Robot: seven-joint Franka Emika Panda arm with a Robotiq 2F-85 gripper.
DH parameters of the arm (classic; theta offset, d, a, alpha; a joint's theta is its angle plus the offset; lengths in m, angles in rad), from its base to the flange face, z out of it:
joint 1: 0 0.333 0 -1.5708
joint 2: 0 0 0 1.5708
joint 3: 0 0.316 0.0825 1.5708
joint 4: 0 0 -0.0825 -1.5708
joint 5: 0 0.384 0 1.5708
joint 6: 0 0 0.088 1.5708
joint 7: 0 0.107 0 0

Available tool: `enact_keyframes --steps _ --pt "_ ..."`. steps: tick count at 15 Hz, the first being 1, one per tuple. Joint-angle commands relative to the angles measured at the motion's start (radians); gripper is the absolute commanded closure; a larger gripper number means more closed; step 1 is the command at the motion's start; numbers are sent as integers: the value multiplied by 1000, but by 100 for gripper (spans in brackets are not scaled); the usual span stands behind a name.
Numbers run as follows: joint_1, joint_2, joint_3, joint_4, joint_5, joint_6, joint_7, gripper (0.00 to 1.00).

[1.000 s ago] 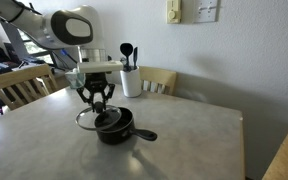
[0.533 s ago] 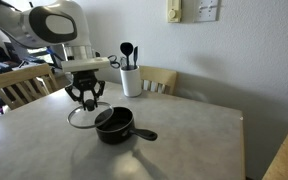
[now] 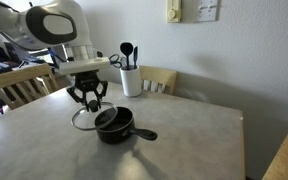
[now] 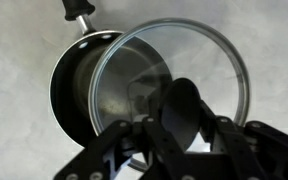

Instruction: Pick the lid on the table and put it on the pot

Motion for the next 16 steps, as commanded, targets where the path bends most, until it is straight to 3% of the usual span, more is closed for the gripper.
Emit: enact_keyframes --steps 1,5,6,10,11,16 --pt "0 -28 -15 -23 -29 29 15 85" --pt "-1 -1 -14 2 -6 12 3 85" --pt "-1 0 -14 2 -6 12 3 60" --pt "-1 4 -13 2 -6 12 3 60" --pt "-1 4 -13 2 -6 12 3 85" --pt "-7 97 -17 76 -9 32 0 85"
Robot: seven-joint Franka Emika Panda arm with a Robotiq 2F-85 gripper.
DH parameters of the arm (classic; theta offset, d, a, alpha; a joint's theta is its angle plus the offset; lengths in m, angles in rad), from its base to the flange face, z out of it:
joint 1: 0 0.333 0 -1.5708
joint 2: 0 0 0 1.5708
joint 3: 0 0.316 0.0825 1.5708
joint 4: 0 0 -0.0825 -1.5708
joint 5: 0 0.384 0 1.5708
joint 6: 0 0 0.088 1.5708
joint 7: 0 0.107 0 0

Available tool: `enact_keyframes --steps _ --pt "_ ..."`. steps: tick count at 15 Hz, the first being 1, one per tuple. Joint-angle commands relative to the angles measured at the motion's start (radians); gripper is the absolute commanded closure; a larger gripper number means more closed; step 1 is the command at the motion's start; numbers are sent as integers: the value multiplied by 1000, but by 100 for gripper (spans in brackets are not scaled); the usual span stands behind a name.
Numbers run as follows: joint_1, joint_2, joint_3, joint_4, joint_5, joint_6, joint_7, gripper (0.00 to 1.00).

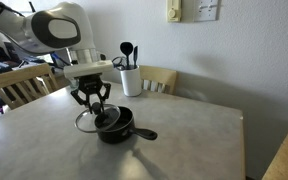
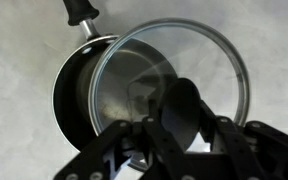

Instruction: Pick the lid on the table and put it on the pot

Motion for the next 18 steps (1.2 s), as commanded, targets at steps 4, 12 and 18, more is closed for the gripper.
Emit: enact_keyframes --steps 4,12,18 --pt "-10 131 2 141 -8 6 -5 85" --pt "-13 176 6 226 -9 -5 -2 85" --pt "-25 192 -1 221 -5 -4 9 85"
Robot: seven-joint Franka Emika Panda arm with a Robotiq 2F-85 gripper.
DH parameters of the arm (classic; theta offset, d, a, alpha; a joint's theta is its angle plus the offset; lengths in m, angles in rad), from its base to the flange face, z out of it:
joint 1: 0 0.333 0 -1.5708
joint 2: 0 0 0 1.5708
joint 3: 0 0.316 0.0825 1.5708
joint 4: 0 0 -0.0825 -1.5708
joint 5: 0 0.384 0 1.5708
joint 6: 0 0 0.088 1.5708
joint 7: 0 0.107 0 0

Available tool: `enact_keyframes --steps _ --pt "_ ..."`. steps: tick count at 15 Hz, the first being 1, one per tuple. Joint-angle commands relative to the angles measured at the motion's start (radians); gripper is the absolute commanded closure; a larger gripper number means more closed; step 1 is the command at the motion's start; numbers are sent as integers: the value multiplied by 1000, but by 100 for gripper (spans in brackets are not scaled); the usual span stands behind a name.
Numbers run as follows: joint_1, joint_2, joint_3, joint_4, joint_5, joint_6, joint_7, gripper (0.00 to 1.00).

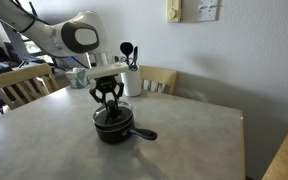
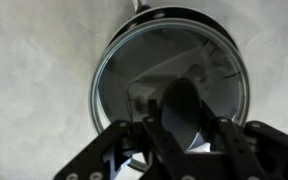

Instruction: Pick the lid on the table and put it on the pot

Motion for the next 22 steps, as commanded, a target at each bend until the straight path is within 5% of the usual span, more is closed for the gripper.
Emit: enact_keyframes --steps 1,18,19,22 --pt "-18 12 0 11 -5 -10 9 85" --pt "-30 -2 3 -20 3 -33 8 85" --pt "-21 0 6 2 -4 -15 14 60" --pt "-22 0 6 2 -4 -18 14 60"
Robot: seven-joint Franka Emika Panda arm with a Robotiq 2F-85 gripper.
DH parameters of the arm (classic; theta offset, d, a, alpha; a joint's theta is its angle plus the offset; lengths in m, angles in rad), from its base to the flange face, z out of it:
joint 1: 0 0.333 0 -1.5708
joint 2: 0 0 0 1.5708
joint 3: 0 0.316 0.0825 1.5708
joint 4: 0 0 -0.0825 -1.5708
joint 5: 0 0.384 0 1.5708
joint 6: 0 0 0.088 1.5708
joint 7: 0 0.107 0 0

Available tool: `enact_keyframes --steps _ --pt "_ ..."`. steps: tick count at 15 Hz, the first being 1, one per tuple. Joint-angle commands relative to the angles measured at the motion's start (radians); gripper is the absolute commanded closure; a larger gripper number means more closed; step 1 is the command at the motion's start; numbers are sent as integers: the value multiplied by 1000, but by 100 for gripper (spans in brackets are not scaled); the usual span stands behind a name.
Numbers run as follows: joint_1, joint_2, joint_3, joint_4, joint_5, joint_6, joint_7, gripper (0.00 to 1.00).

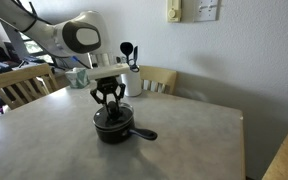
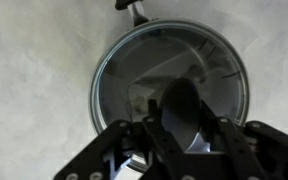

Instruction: Pick the lid on the table and put it on the pot

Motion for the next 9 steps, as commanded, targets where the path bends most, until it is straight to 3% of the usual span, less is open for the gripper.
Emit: enact_keyframes --steps 1,9 --pt "-7 0 7 2 -4 -4 2 85" --pt "-11 -9 12 -28 10 1 2 85"
